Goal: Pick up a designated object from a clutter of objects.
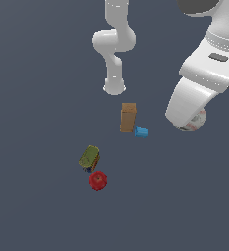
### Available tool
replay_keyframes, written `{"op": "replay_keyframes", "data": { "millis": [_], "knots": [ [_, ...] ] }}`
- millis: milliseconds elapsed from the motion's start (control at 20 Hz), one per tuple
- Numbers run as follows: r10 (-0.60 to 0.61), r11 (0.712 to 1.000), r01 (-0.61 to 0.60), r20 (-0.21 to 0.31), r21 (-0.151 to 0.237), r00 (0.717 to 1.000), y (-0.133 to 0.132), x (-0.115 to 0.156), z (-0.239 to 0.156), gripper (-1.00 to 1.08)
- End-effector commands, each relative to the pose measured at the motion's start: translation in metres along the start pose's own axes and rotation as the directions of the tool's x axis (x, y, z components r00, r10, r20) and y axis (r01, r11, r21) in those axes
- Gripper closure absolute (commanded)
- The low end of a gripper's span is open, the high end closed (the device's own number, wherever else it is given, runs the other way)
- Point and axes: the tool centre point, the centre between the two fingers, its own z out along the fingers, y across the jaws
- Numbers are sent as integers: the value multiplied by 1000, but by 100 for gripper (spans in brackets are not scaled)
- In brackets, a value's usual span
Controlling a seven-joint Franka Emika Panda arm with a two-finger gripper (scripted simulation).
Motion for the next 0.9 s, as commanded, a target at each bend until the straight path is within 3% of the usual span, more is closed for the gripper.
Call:
{"op": "replay_keyframes", "data": {
  "millis": [0,850],
  "knots": [
    [1,1000,-1,-2,0,1000,-6,11,-12,108],
    [0,1000,0,-2,0,1000,-31,55,-54,108]
  ]
}}
